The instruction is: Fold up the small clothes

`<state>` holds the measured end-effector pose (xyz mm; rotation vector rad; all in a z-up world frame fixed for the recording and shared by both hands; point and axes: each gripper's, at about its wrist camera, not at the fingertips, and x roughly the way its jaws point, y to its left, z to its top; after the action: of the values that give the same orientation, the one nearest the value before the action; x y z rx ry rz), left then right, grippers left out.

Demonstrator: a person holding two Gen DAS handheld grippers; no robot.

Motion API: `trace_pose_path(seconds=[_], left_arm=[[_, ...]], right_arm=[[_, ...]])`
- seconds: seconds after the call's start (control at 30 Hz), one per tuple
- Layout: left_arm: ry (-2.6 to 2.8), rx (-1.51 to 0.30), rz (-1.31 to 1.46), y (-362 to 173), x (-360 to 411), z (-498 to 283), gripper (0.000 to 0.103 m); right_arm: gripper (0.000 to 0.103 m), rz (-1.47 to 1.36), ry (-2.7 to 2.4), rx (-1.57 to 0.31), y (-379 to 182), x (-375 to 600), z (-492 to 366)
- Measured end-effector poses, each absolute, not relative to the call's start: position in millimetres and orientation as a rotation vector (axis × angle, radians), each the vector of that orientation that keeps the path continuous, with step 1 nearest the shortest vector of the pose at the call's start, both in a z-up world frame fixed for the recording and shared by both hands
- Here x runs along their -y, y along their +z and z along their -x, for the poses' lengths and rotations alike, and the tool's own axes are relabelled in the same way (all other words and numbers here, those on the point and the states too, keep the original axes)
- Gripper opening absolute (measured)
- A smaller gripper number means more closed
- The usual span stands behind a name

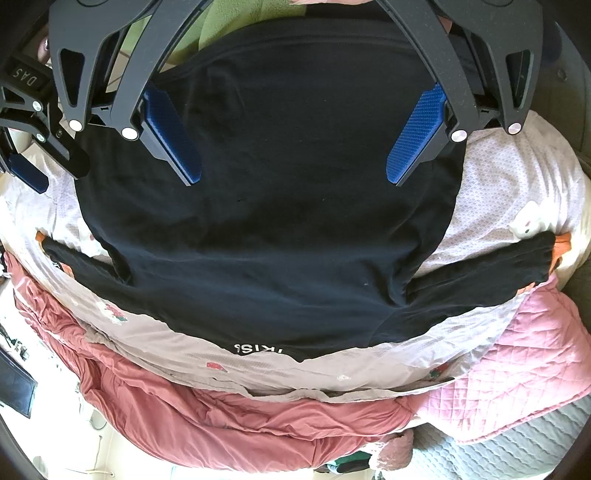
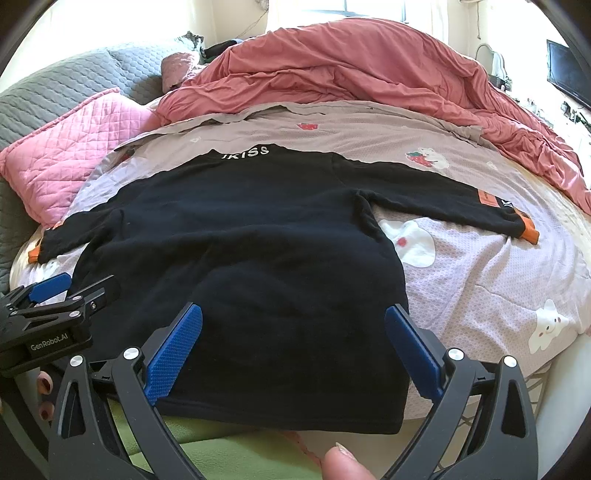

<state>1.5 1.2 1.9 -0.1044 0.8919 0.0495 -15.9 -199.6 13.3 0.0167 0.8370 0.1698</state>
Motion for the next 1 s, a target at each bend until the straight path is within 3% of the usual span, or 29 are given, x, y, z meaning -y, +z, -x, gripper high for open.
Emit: trace_pose_path(seconds=[1.0], left_arm=[[0.053, -0.875, 0.092, 4.8, 4.0, -0.6, 0.094]], right_arm=[[0.099, -0.003, 0.178, -0.828, 15.4, 197.3, 18.7]])
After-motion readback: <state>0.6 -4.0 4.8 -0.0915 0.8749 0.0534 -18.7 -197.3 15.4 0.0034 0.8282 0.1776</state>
